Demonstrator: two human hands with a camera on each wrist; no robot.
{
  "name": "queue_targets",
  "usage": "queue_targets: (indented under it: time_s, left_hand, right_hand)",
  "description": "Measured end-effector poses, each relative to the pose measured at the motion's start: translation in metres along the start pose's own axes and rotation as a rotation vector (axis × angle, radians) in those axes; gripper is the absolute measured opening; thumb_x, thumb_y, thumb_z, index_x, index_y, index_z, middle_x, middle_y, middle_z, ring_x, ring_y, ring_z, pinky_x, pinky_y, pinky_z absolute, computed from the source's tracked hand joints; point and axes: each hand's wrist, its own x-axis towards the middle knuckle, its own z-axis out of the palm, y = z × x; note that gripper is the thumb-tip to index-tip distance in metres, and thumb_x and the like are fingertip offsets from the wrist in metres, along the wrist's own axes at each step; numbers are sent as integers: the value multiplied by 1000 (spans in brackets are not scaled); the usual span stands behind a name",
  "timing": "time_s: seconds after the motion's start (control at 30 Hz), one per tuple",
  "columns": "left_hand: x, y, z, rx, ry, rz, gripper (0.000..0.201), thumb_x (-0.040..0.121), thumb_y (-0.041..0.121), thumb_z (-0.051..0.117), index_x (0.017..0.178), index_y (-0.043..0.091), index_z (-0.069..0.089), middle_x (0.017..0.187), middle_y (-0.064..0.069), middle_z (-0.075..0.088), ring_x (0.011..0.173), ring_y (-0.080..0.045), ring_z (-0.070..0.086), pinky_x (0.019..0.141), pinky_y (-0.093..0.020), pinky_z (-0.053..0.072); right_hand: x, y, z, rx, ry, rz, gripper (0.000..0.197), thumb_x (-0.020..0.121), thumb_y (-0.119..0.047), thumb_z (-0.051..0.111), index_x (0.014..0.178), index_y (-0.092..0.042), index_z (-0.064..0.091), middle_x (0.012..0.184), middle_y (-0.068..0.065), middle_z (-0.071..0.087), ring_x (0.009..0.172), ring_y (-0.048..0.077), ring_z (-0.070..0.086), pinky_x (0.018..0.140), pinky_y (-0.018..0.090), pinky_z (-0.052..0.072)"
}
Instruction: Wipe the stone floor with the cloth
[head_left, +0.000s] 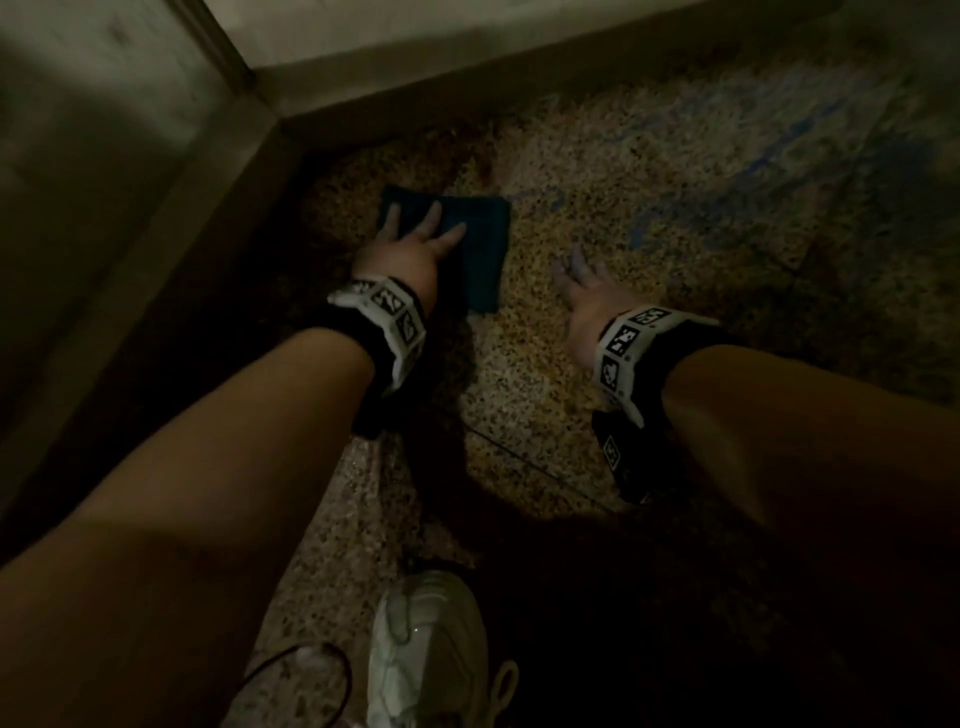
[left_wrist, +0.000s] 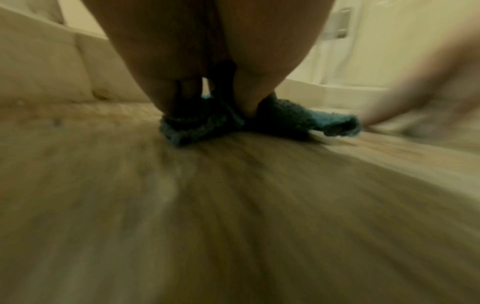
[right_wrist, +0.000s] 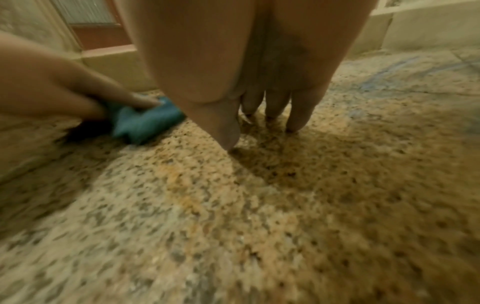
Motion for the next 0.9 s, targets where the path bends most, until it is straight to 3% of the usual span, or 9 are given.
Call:
queue_targets:
  time_s: [0.17,0.3,0.4,0.47,0.57,0.67,0.73,0.83,0.9]
  left_hand:
    - [27,-4,-33,-8,-77,-75,87,93,-8,44,150,38,-2,158,6,-16,144,-36,-13,113,-53,12]
    - [17,-5,-25,-9,-94,-80,87,93,-5,47,150,36,-3,158,4,-17,143,-37,-13,114,-53,12]
    - [-7,-13,-4,-67,-70,-61,84,93,-5,44,151,35,-1,158,2,-15,143,-40,-11,114,-51,13]
    - [-25,-22,14,-112,-53,-57,81,93,-4,42,151,35,0,159,2,-14,143,-40,-11,115,-50,15]
    - [-46,-33,35,-163,-12,-72,80,93,-3,40,150,36,0,158,5,-13,144,-37,-10,116,-47,16]
    - [-44,-38,38,-183,20,-85,82,92,-5,40,150,39,2,158,7,-13,144,-35,-10,115,-50,19]
    - [-32,-43,30,-169,18,-88,83,92,-6,41,150,38,2,158,5,-13,144,-37,-11,115,-52,15]
    - [-12,-48,2,-141,9,-111,84,90,-12,41,151,33,3,159,1,-14,143,-39,-11,115,-55,5]
    - [-1,-49,-18,-86,-15,-155,86,90,-13,41,151,33,2,159,1,-14,144,-37,-11,115,-57,7]
  right_hand:
    - [1,-3,-3,-55,-33,12,81,99,-16,45,150,-20,-17,156,3,-27,145,28,-15,118,41,10]
    - [1,-2,-4,43,-32,13,77,98,-11,41,151,-25,-14,156,-2,-26,146,26,-14,118,44,14]
    - [-4,-5,-8,39,-36,30,84,95,-11,48,151,-24,-13,156,0,-26,146,27,-12,117,48,17]
    - [-9,-13,-9,-25,-24,33,80,97,-12,48,151,-15,-10,157,7,-22,146,31,-8,117,47,15]
    - [-13,-23,-13,-97,53,38,59,104,-15,33,151,-1,0,159,15,-10,146,31,-2,116,41,12]
    - [-14,-28,-14,-107,50,-28,61,101,-17,39,150,1,7,158,18,-4,146,33,-1,118,44,10]
    - [-17,-31,-10,-73,71,-26,56,100,-16,40,149,-1,18,157,23,7,144,37,8,116,45,15]
    - [-20,-32,-8,-100,39,-24,58,102,-13,33,151,-3,4,158,16,-10,146,32,-2,117,42,11]
    - [-20,-30,-13,-72,0,-8,62,103,-14,32,152,-8,-6,158,10,-18,147,29,-6,116,38,10]
